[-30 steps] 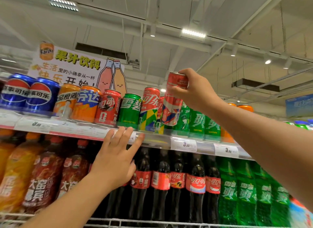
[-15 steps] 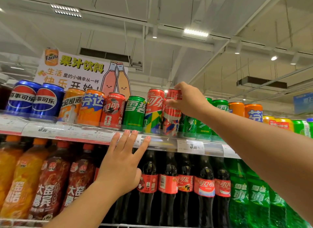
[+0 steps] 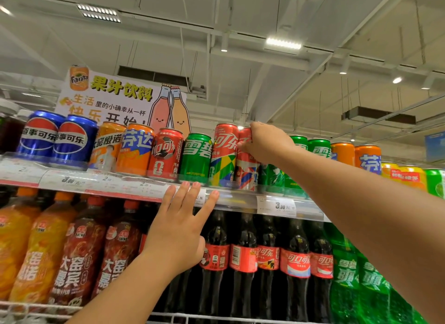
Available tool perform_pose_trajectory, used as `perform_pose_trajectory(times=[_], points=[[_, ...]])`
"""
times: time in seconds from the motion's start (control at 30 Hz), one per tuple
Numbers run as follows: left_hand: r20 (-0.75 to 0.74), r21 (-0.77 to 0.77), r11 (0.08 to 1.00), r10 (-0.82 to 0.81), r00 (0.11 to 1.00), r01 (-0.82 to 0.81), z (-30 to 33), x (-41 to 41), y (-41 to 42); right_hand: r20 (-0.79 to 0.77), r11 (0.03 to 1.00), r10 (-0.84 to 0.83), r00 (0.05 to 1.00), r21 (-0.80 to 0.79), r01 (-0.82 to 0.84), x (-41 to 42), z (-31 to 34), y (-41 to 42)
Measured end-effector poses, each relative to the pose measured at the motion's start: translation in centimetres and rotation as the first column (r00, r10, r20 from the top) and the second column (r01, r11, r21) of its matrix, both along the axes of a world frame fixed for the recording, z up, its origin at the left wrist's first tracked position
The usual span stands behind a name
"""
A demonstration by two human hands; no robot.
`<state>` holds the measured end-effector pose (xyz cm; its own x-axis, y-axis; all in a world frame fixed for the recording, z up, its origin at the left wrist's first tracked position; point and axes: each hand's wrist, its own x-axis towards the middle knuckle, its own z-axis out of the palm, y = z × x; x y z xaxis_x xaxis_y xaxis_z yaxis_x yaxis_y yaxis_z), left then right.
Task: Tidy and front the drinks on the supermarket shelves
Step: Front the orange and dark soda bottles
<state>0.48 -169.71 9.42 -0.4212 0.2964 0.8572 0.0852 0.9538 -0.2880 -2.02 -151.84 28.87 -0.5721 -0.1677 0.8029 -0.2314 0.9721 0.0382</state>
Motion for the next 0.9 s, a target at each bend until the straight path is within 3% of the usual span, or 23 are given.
perform_pose_trajectory(times=[0.1, 0.2, 0.27, 0.37, 0.57, 0.73, 0.9], points=[[0.027, -0.002, 1.0, 0.016, 0.999, -0.016, -0.2, -0.5, -0.3, -0.05, 1.0, -0.013, 0.999, 0.019, 0.013, 1.0, -1.5, -0.3], [0.054, -0.014, 0.998, 0.064, 0.996, -0.064, -0.2, -0.9, -0.5, -0.27, 0.974, 0.226, 0.936, 0.04, -0.223, 2.4, -5.3, -0.2], [0.058, -0.007, 0.998, 0.058, 0.997, -0.058, -0.1, -0.8, -0.4, -0.308, 0.926, 0.377, 0.874, 0.149, -0.347, 3.2, -9.3, 0.0], [0.068, -0.005, 0.998, 0.056, 0.996, -0.055, -0.1, -0.6, -0.3, -0.292, 0.913, 0.384, 0.876, 0.261, -0.313, 3.0, -15.4, 1.0], [0.116, 0.001, 1.0, 0.029, 0.993, -0.03, -0.1, -0.1, -0.3, -0.195, 0.941, 0.255, 0.947, 0.275, -0.197, 1.8, -19.7, 2.3], [0.218, -0.02, 0.998, 0.067, 0.974, -0.064, 0.7, 0.9, -0.1, -0.051, 0.956, 0.282, 0.958, 0.093, -0.277, 2.5, -21.6, 0.8], [0.12, -0.068, 0.998, 0.025, 0.992, -0.017, -4.3, 3.9, -4.0, 0.042, 0.876, 0.471, 0.881, 0.101, -0.472, 4.8, -30.4, 2.1]])
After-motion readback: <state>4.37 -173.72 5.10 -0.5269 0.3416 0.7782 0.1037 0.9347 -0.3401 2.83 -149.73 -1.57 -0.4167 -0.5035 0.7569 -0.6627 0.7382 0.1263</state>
